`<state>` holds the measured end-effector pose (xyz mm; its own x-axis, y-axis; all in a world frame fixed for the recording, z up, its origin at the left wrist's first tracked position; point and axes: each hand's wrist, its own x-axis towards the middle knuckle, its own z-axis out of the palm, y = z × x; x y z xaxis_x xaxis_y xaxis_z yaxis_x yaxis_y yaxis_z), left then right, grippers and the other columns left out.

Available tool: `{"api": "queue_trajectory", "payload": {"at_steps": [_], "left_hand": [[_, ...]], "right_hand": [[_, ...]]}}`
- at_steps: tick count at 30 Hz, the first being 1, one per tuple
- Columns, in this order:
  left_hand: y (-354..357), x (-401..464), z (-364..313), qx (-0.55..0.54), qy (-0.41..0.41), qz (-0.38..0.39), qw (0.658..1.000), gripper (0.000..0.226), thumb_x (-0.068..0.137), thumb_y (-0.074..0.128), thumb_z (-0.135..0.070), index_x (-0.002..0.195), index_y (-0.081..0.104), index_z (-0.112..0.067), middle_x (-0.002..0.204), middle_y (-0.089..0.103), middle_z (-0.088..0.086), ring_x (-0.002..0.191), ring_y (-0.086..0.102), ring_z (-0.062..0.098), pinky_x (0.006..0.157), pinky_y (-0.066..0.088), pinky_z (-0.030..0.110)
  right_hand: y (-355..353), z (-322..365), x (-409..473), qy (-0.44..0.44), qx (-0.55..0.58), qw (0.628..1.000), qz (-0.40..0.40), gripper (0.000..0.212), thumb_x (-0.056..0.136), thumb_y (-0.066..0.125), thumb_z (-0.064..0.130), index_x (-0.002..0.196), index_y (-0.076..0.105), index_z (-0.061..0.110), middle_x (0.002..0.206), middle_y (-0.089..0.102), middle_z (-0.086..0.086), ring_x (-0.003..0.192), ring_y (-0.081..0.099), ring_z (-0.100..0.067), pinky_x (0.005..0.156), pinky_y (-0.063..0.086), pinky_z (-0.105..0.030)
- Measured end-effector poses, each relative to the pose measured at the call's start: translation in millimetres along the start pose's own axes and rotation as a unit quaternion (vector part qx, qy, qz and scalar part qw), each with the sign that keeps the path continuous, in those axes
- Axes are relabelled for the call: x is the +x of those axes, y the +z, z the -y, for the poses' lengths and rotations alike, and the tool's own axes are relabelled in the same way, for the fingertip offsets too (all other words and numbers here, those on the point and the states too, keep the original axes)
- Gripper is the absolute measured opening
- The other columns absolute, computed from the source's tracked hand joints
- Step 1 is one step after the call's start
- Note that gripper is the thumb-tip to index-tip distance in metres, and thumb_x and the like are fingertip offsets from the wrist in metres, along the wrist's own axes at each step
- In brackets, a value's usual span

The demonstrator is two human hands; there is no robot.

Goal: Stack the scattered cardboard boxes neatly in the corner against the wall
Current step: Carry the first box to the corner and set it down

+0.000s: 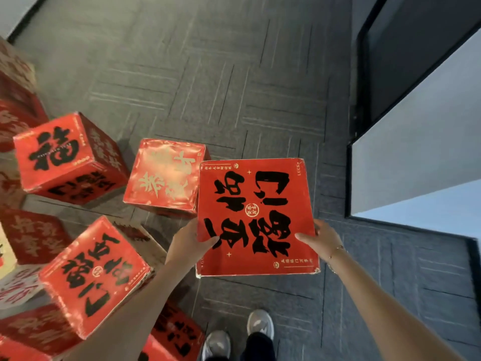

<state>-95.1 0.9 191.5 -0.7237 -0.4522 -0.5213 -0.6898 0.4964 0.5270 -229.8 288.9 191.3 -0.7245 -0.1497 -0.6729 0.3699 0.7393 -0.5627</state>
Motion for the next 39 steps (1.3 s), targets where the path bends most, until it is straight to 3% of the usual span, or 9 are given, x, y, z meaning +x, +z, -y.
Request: {"api": "queue_trajectory", "payload": {"at_steps": [4, 10, 15, 17, 20, 24, 29, 37, 39], "left_hand": [[-64.2, -25.4, -47.0, -0.009, 0.017, -0.006, 1.000, 0.046, 0.077, 0.074, -0.043, 0.114, 0.057, -0.021, 0.083, 0.061, -0.018, 0.072, 0.060, 0.004, 0.066, 0.049, 0.022], [-147.8, -58.4, -106.1, -0.064, 0.029, -0.042, 0.997, 0.052, 0.078, 0.075, -0.040, 0.124, 0.054, -0.023, 0.097, 0.062, -0.013, 0.068, 0.053, -0.009, 0.053, 0.039, 0.007], [-204.7, -63.5, -146.5, -0.121, 0.060, -0.084, 0.987, 0.049, 0.077, 0.077, -0.036, 0.121, 0.059, -0.024, 0.102, 0.064, -0.018, 0.081, 0.060, -0.006, 0.070, 0.053, 0.014], [-224.3, -58.6, -162.6, -0.127, 0.068, -0.092, 0.985, 0.046, 0.078, 0.076, -0.033, 0.120, 0.059, -0.025, 0.096, 0.063, -0.017, 0.077, 0.057, -0.010, 0.060, 0.045, 0.003], [-248.6, -39.8, -181.4, -0.149, 0.076, -0.097, 0.981, 0.045, 0.079, 0.076, -0.030, 0.120, 0.058, -0.024, 0.090, 0.065, -0.013, 0.074, 0.058, -0.008, 0.054, 0.044, 0.005], [-282.4, -1.7, -209.5, -0.186, 0.091, -0.076, 0.975, 0.040, 0.080, 0.076, -0.021, 0.116, 0.059, -0.021, 0.093, 0.066, -0.012, 0.080, 0.060, -0.008, 0.072, 0.055, 0.018], [-328.4, 59.6, -252.1, -0.184, 0.133, -0.042, 0.973, 0.040, 0.081, 0.075, -0.013, 0.118, 0.059, -0.013, 0.093, 0.067, -0.010, 0.081, 0.062, -0.005, 0.060, 0.051, 0.011], [-403.8, 161.4, -315.4, -0.115, 0.145, -0.038, 0.982, 0.043, 0.078, 0.077, -0.023, 0.115, 0.060, -0.008, 0.091, 0.064, -0.011, 0.079, 0.061, 0.001, 0.072, 0.053, 0.020], [-418.2, 184.1, -332.7, -0.116, 0.148, -0.041, 0.981, 0.043, 0.080, 0.075, -0.021, 0.117, 0.057, -0.007, 0.093, 0.062, -0.010, 0.080, 0.060, 0.002, 0.066, 0.050, 0.013]], "right_hand": [[-40.2, 59.0, -38.5, -0.009, 0.002, 1.000, 0.007, 0.035, 0.080, 0.070, 0.035, 0.109, 0.062, 0.018, 0.098, 0.069, 0.001, 0.089, 0.065, -0.019, 0.073, 0.050, -0.031], [-99.2, 151.4, -85.1, -0.062, -0.007, 0.998, 0.028, 0.038, 0.079, 0.071, 0.034, 0.113, 0.063, 0.017, 0.104, 0.069, -0.002, 0.092, 0.066, -0.020, 0.078, 0.052, -0.032], [-141.9, 225.0, -103.9, -0.100, -0.020, 0.994, 0.026, 0.038, 0.080, 0.070, 0.035, 0.111, 0.064, 0.014, 0.103, 0.070, -0.004, 0.092, 0.067, -0.021, 0.083, 0.054, -0.035], [-153.4, 249.8, -102.5, -0.115, -0.034, 0.993, 0.020, 0.038, 0.079, 0.070, 0.036, 0.110, 0.065, 0.014, 0.102, 0.070, -0.004, 0.091, 0.067, -0.022, 0.086, 0.054, -0.037], [-166.1, 285.0, -92.6, -0.129, -0.024, 0.991, 0.008, 0.037, 0.079, 0.071, 0.034, 0.110, 0.065, 0.015, 0.103, 0.070, -0.004, 0.093, 0.066, -0.022, 0.086, 0.053, -0.037], [-181.5, 332.1, -74.8, -0.139, -0.027, 0.990, -0.002, 0.028, 0.081, 0.070, 0.030, 0.103, 0.067, 0.013, 0.100, 0.070, -0.006, 0.090, 0.066, -0.023, 0.083, 0.053, -0.035], [-206.2, 389.4, -42.7, -0.127, -0.028, 0.991, -0.015, 0.023, 0.081, 0.070, 0.030, 0.097, 0.066, 0.014, 0.098, 0.070, -0.007, 0.089, 0.067, -0.024, 0.084, 0.053, -0.038], [-242.5, 488.8, 9.8, -0.141, -0.045, 0.988, -0.045, 0.030, 0.082, 0.068, 0.036, 0.100, 0.066, 0.012, 0.095, 0.070, -0.004, 0.087, 0.067, -0.022, 0.083, 0.054, -0.037], [-252.9, 513.6, 27.7, -0.156, -0.036, 0.986, -0.042, 0.027, 0.083, 0.067, 0.035, 0.100, 0.065, 0.014, 0.092, 0.068, -0.001, 0.085, 0.066, -0.019, 0.081, 0.053, -0.033]]}}
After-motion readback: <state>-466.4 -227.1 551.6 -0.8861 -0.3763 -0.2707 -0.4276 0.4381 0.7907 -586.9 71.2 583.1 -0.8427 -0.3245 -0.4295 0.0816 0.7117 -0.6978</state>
